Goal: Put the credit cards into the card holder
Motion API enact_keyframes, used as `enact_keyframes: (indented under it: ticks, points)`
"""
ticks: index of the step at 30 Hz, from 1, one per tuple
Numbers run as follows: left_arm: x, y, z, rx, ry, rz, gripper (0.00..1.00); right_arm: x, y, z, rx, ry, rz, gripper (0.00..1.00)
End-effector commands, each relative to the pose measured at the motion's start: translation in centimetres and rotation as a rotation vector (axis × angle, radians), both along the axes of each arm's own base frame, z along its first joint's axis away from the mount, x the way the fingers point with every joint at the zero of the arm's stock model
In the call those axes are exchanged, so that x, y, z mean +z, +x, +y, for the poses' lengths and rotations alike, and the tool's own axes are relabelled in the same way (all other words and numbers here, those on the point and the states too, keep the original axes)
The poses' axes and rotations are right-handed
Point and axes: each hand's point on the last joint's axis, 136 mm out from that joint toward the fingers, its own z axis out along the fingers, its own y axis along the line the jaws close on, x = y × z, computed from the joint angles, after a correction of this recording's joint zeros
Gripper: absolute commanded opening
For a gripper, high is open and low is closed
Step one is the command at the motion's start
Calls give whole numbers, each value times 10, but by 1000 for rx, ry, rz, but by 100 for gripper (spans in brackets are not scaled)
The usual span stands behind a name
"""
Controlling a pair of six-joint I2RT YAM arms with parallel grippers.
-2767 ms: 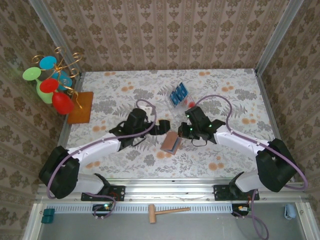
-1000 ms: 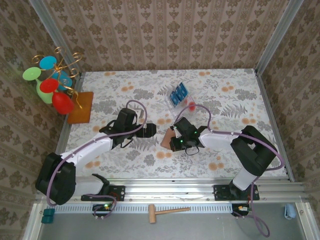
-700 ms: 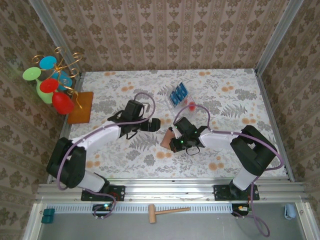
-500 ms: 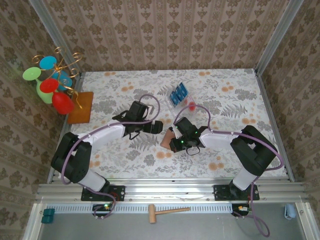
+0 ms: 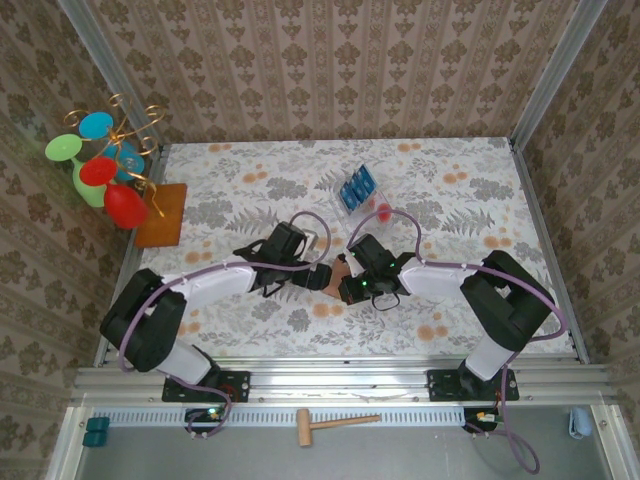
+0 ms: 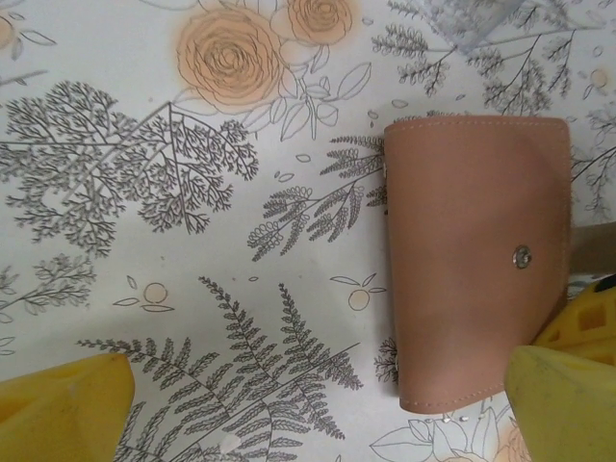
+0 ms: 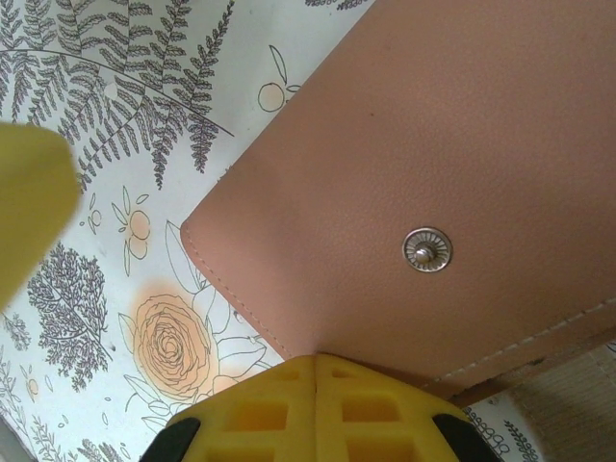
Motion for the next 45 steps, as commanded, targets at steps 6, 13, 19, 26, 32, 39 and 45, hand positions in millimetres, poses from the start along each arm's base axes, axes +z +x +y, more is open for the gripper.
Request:
enact_keyframes:
  ticks: [6,13,19,26,32,39,45]
  points:
    - [-23,-2,-2,-14,59,10,100,-27,-12,-17,-22,-76,65,1]
    - [-38,-7,1,-15,114,20,100,-27,-12,-16,-22,-71,65,1]
    - [-48,-9,6,-8,157,24,100,-25,-10,-14,-21,-67,66,1]
    - [-54,-14,12,9,170,32,100,4,1,-22,-97,15,62,11]
    - [-57,-16,11,16,162,38,100,53,9,-41,-202,102,25,22]
    - [-59,-17,12,20,156,38,100,68,9,-75,-390,33,11,33]
    - [-61,-18,11,19,154,39,100,56,10,-81,-458,-17,62,39]
